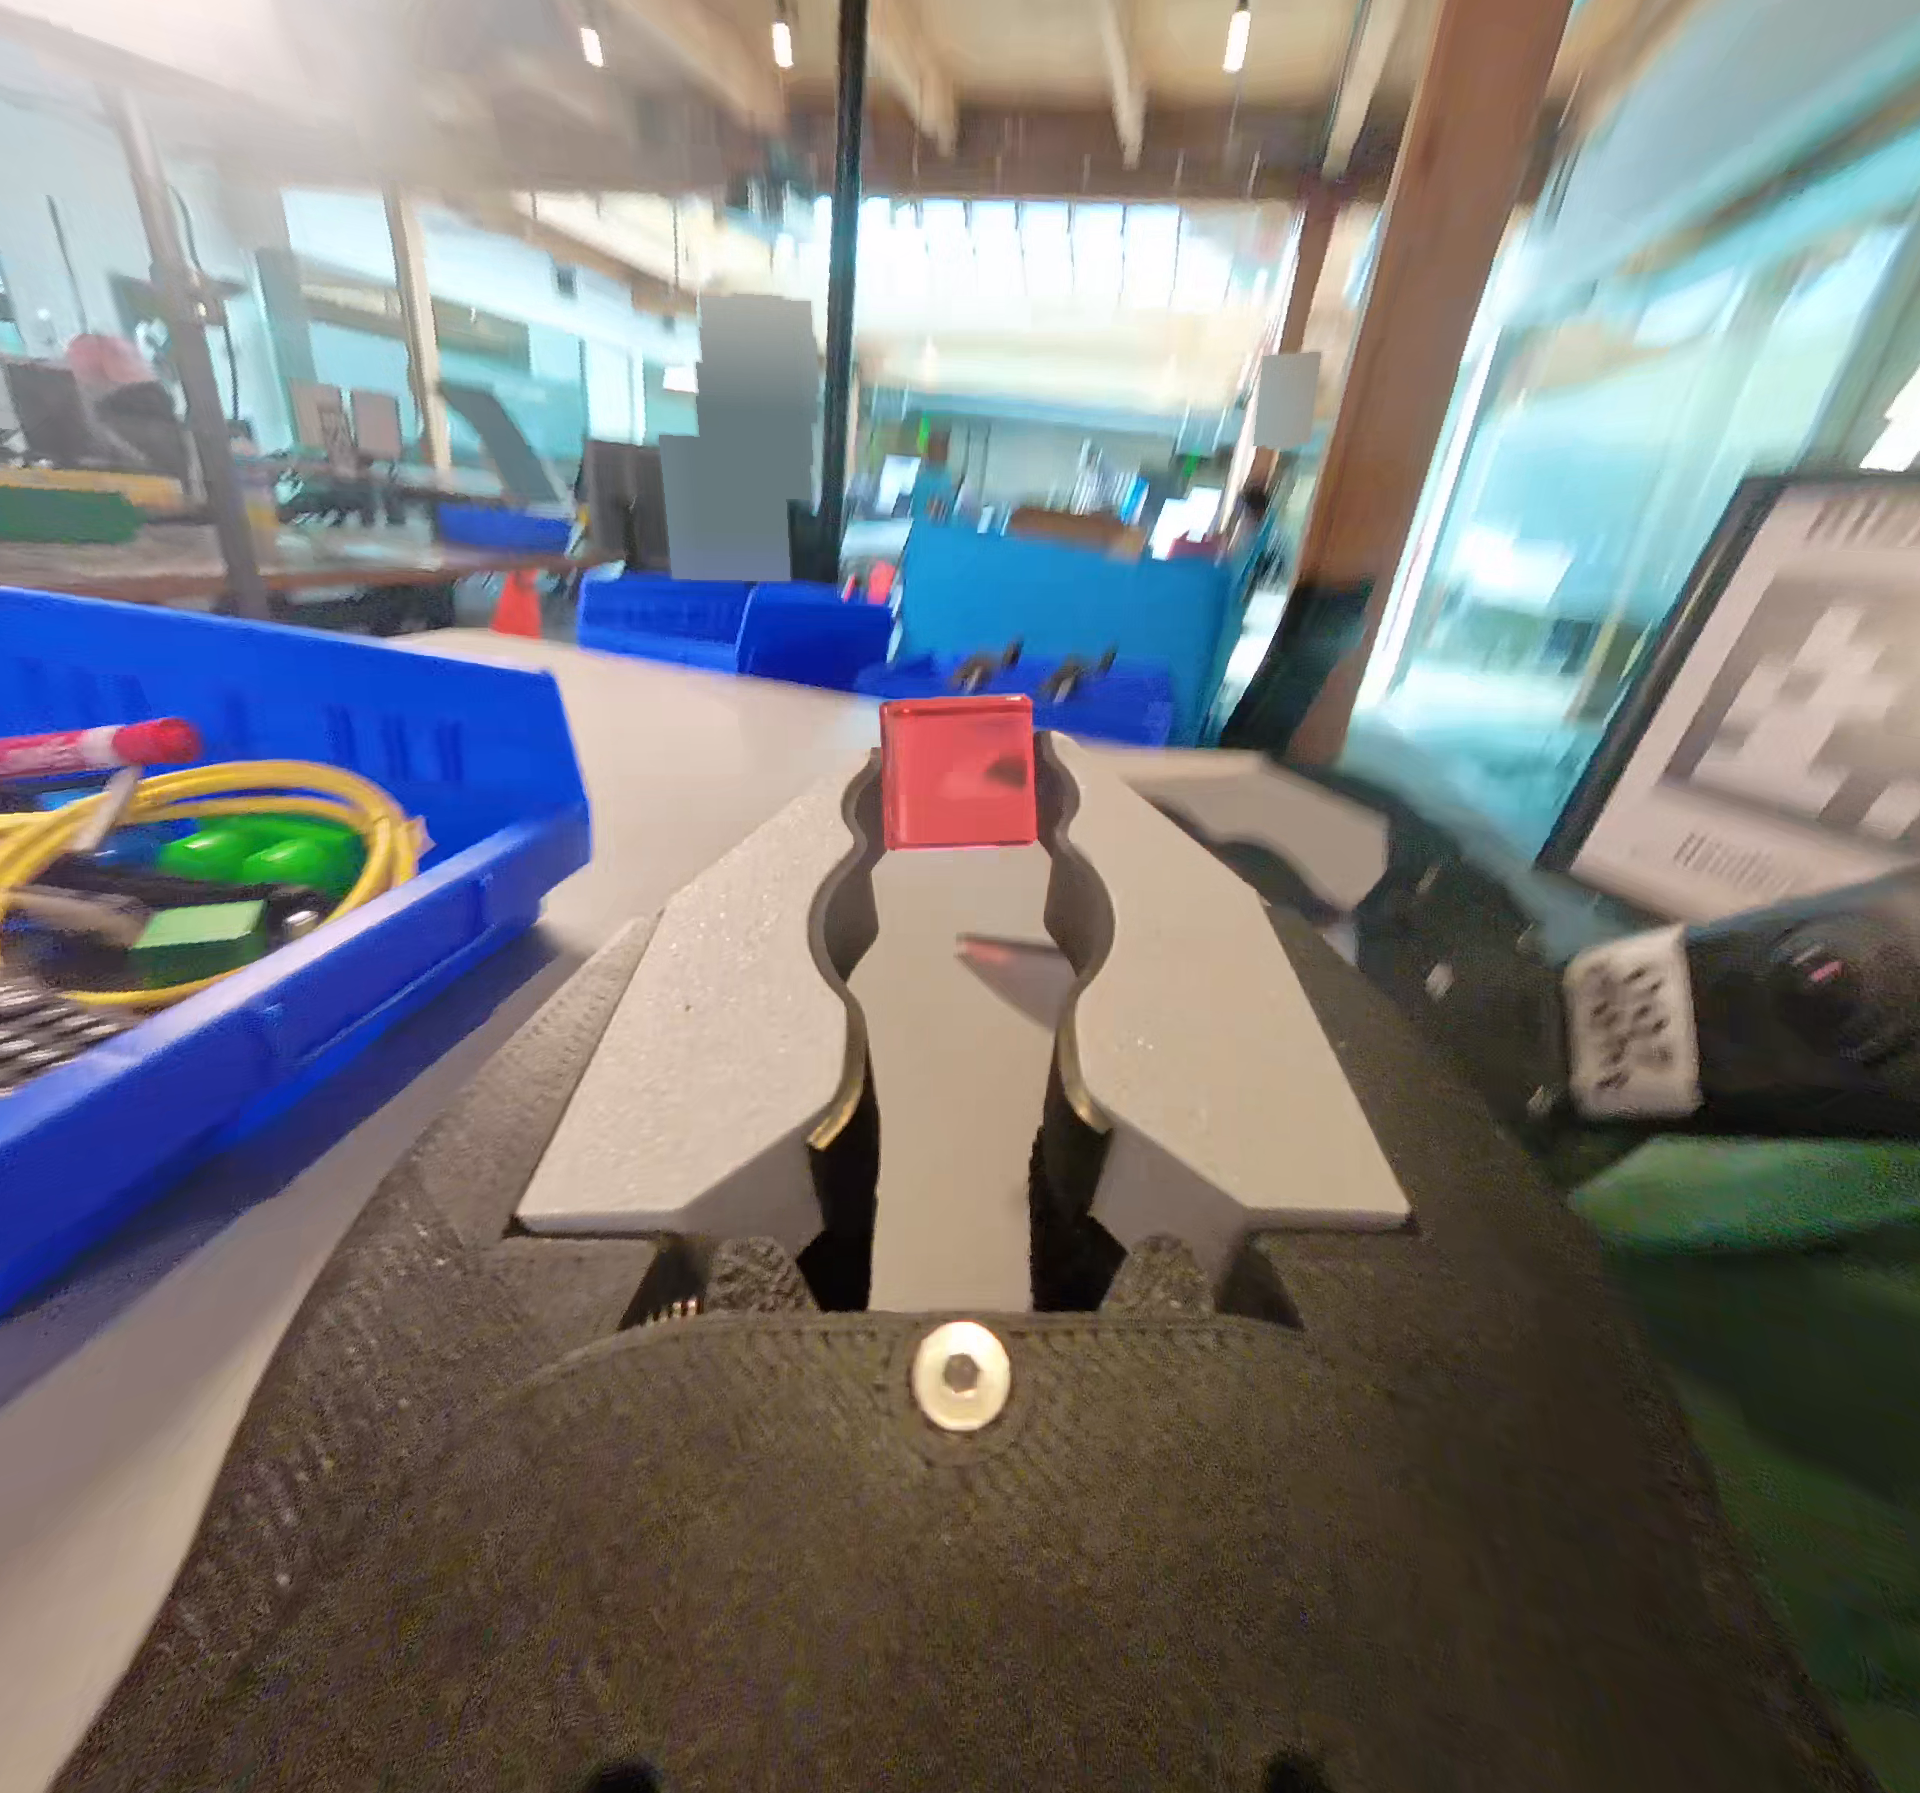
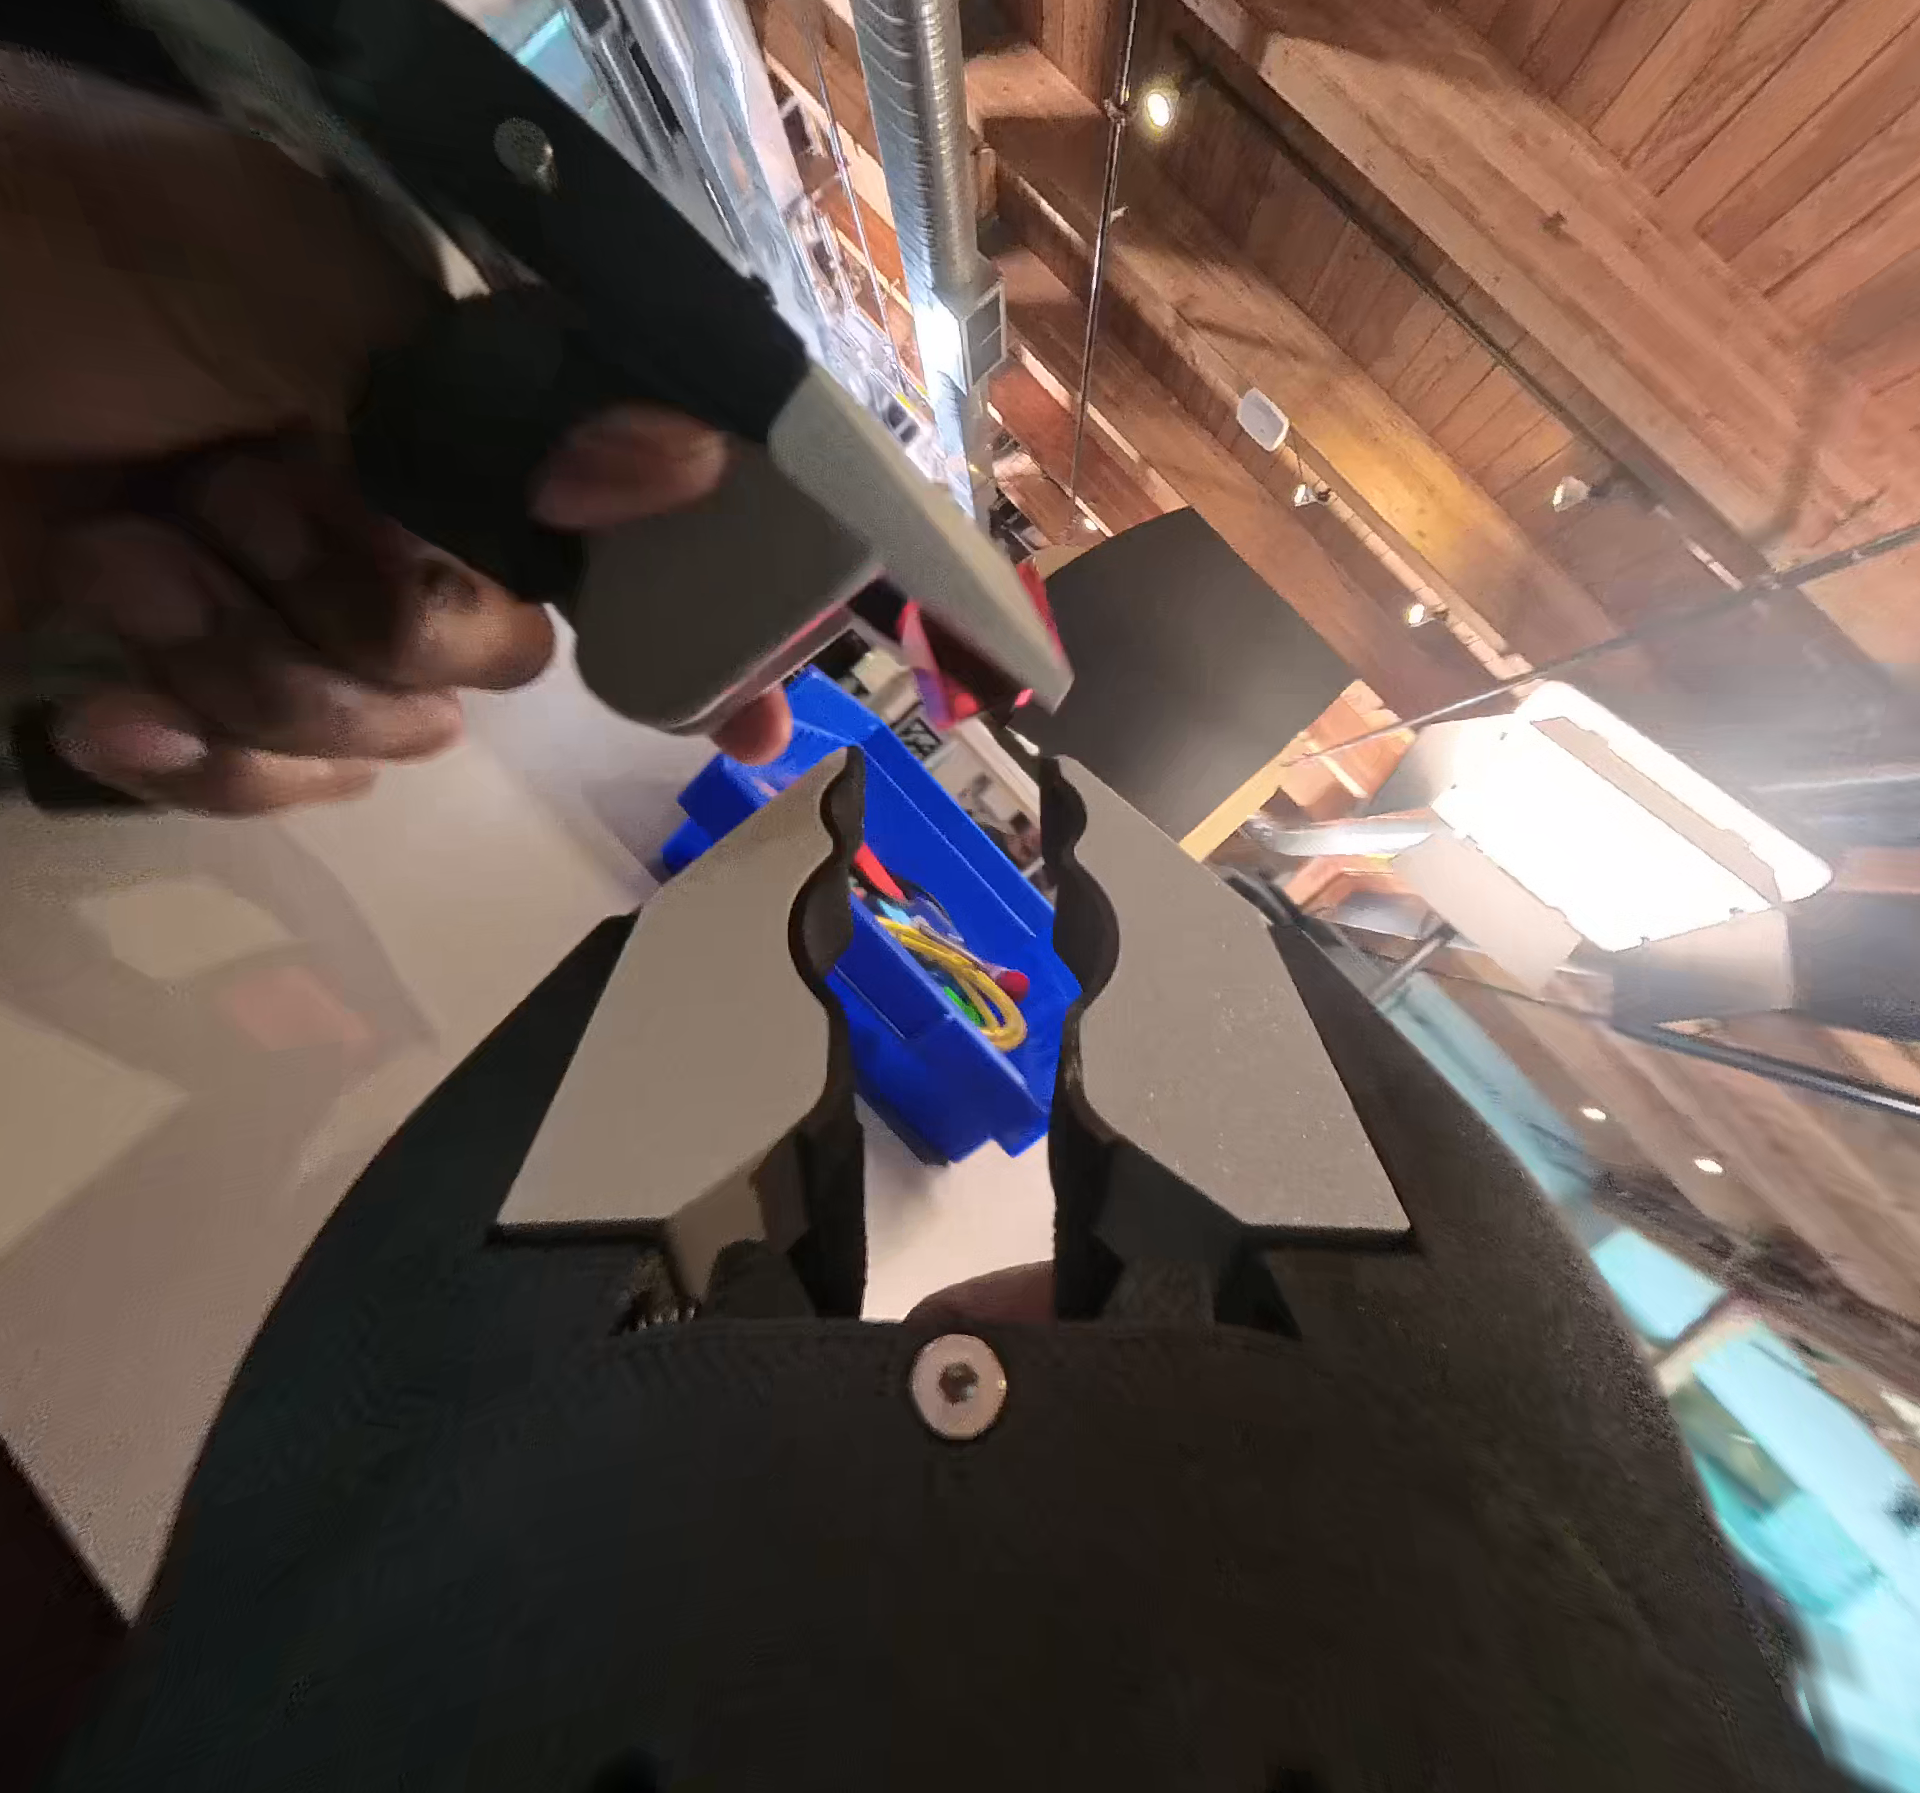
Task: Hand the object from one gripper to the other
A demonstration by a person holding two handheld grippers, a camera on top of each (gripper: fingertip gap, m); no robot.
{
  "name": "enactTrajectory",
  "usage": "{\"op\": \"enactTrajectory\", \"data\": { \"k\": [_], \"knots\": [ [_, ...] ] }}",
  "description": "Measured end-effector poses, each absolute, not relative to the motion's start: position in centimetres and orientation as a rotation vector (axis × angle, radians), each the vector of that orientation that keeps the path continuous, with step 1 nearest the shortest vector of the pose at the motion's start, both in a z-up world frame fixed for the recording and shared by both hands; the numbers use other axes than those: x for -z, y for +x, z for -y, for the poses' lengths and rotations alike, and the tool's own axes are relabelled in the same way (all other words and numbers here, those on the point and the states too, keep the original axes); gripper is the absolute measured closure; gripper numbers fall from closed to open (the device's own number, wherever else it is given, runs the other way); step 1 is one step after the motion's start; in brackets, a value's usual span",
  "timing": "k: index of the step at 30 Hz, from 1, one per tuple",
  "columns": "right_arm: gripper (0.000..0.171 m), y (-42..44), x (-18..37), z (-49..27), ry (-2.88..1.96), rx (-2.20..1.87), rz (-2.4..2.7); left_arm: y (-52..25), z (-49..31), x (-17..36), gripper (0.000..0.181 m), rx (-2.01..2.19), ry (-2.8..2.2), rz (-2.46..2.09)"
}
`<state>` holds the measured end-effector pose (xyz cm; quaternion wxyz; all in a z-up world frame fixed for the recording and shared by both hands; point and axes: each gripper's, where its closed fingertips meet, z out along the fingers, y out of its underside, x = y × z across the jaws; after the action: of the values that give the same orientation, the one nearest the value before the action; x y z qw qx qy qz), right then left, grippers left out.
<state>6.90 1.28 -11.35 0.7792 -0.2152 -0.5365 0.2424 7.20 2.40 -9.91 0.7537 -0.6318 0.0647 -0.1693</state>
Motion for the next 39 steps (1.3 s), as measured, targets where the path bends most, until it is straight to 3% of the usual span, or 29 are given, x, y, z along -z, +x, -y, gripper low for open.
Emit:
{"op": "enactTrajectory", "data": {
  "k": [6, 22, 26, 30, 34, 39],
  "knots": [
    [0.132, 7.5, 10.2, -0.7, -0.496, -0.667, 1.105, 8.4, -2.6, 8.5, 0.154, 0.776, -1.185, 0.035],
    [0.143, 7.8, 9.6, -1.5, -0.530, -0.717, 1.064, 9.9, -3.2, 9.4, 0.154, 0.857, -1.257, 0.000],
    [0.144, 7.8, 9.4, -2.8, -0.625, -0.818, 1.060, 8.2, -2.8, 8.7, 0.132, 0.667, -1.227, 0.020],
    [0.144, 7.6, 9.5, -3.7, -0.676, -0.803, 1.056, 5.7, -2.1, 7.9, 0.117, 0.139, -1.247, -0.043],
    [0.144, 6.7, 10.4, -3.4, -0.662, -0.694, 1.104, 5.8, -1.7, 7.9, 0.114, -0.344, -1.334, -0.232],
    [0.144, 5.9, 11.6, -2.5, -0.600, -0.567, 1.171, 6.7, -2.6, 10.9, 0.121, -0.550, -1.564, -0.427]
  ]
}}
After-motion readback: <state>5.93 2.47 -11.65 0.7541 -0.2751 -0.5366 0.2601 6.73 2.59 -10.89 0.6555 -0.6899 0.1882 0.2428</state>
